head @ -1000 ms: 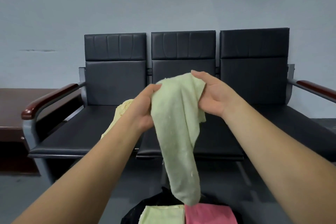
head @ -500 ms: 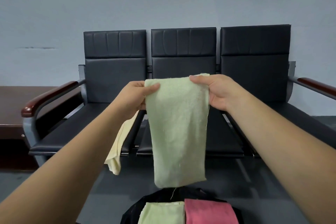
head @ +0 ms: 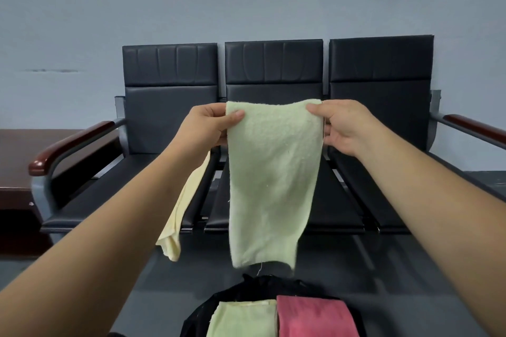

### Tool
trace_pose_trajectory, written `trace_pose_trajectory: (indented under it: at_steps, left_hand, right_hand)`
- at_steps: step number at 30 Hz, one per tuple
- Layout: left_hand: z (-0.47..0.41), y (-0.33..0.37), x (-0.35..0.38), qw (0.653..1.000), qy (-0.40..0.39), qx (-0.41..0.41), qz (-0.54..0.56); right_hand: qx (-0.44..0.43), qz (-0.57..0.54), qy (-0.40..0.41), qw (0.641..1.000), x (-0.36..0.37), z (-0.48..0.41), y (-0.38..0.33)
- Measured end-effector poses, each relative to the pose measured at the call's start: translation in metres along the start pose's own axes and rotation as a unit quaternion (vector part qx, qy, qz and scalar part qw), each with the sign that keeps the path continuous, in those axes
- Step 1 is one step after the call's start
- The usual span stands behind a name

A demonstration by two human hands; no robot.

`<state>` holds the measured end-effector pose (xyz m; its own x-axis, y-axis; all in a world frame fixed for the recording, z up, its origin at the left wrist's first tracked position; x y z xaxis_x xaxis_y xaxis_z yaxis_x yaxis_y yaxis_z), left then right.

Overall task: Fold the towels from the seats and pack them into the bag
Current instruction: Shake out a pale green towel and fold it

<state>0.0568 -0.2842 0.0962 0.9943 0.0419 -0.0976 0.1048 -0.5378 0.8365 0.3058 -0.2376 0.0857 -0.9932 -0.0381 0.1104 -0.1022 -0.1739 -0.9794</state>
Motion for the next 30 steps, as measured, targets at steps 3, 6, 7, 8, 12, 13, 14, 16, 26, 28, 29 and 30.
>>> trace_pose_trajectory:
  at_steps: [3,6,7,8,12,13,14,16,26,28,29,30]
  left_hand:
    - [0.000,0.006,-0.003,0.999,0.018,0.022,-0.022]
    - [-0.002,0.001,-0.006,1.000,0.025,-0.001,0.018]
    - [-0.002,-0.002,-0.003,0.999,0.007,-0.014,0.044]
    - [-0.002,-0.004,0.000,0.998,-0.019,-0.020,0.060]
    - [-0.002,-0.009,-0.007,1.000,-0.023,-0.003,-0.012]
    - [-0.002,-0.009,-0.010,1.000,-0.005,0.001,-0.024]
    - [-0.003,-0.011,-0.012,1.000,0.008,0.003,-0.026]
    - [-0.004,-0.013,-0.011,1.000,0.015,-0.005,-0.012]
    - [-0.041,-0.070,0.003,0.997,0.061,-0.036,0.036]
    - [-0.059,-0.087,0.004,0.996,0.076,-0.036,0.014]
    - [-0.070,-0.098,0.004,0.996,0.085,-0.038,0.007]
    - [-0.082,-0.109,0.006,0.995,0.092,-0.042,0.008]
  right_hand:
    - [0.022,-0.112,-0.061,0.992,0.007,0.000,0.005]
    - [0.025,-0.153,-0.118,0.981,0.014,0.000,0.006]
    - [0.024,-0.151,-0.122,0.981,0.014,0.000,0.006]
    - [0.021,-0.145,-0.117,0.982,0.013,-0.001,0.006]
    - [-0.023,-0.077,-0.038,0.996,0.000,0.000,0.002]
    - [-0.033,-0.043,-0.015,0.998,-0.003,0.001,0.001]
    - [-0.039,-0.019,0.003,0.999,-0.005,0.001,0.001]
    - [-0.044,-0.024,0.026,0.998,-0.009,-0.001,0.001]
    - [-0.009,-0.034,0.104,0.994,-0.032,-0.061,0.015]
    - [-0.007,-0.006,0.127,0.992,-0.036,-0.085,0.018]
    - [-0.003,-0.005,0.132,0.991,-0.037,-0.098,0.020]
    - [0.002,-0.009,0.138,0.990,-0.039,-0.113,0.022]
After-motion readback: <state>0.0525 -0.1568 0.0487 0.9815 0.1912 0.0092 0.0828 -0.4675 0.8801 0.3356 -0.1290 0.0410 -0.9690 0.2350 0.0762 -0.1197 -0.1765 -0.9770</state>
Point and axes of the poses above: each hand's wrist, its own z-axis away from the middle knuckle, its own x-axis out of the palm, y = z × x, the point moved 8 cm from there along -z, towards the middle knuckle, and after that the axes turned 14 degrees about x, right-handed, at the moved point
